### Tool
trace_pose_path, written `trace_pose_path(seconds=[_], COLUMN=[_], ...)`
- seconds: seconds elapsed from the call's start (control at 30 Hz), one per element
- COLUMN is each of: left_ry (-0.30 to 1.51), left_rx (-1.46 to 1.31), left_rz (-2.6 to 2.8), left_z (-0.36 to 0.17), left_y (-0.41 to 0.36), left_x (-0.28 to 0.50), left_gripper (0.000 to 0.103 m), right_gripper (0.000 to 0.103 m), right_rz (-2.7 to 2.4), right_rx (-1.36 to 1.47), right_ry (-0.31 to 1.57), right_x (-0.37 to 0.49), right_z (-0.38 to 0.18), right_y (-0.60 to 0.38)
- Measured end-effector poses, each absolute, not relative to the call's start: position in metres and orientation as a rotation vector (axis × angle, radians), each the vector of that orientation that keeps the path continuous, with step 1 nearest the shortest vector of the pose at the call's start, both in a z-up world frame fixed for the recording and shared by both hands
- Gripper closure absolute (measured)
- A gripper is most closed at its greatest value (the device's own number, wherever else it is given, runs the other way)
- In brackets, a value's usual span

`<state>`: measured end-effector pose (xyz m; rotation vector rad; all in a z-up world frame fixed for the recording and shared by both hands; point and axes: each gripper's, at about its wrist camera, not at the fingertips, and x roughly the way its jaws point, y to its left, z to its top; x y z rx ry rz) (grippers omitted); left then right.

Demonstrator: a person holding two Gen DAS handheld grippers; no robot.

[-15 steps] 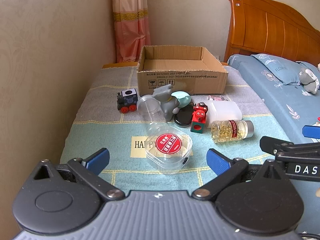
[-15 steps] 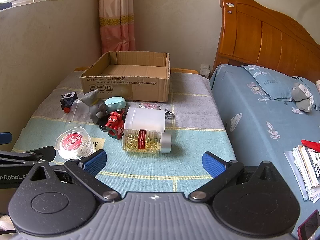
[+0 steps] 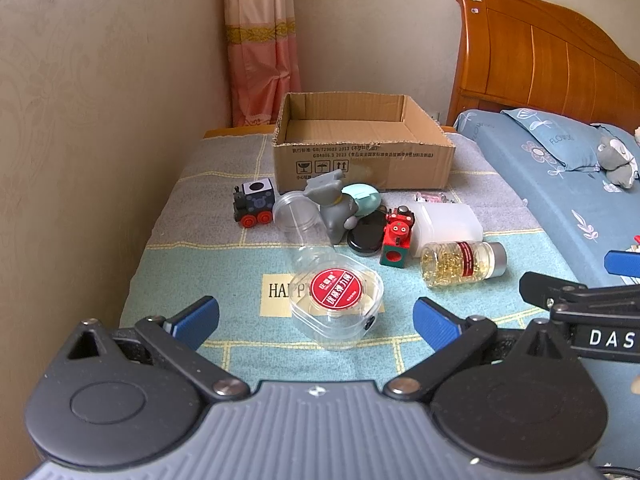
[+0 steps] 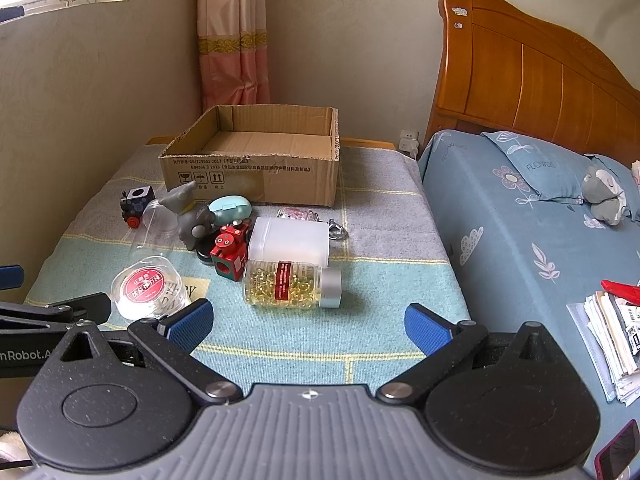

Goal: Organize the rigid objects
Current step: 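Move the left tool toward the clear container with red label, then grasp the clear red-labelled container with the left tool while the right tool grasps the capsule bottle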

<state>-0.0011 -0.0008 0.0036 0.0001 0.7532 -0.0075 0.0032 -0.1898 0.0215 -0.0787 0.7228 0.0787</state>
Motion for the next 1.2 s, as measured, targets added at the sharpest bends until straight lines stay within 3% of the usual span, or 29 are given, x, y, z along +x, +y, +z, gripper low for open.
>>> trace_pose_path(seconds=[0.67,1.2], left_ry=[0.727,0.803], left_rx=[0.079,0.146], left_rz=[-0.111,-0.264], left_z=[0.002,-0.057], left_y=[-0.003,0.001], left_x=[0.015,0.049], left_gripper=[0.001,0.001], right_gripper=[0.0,0.0], right_rz=[0.101,0.177], right_rx=[-0.055,-0.061], right_ry=[0.695,0.732], right_x=[0.013,0.036], right_z=[0.02,-0.019], right_y=[-0.196,-0.216])
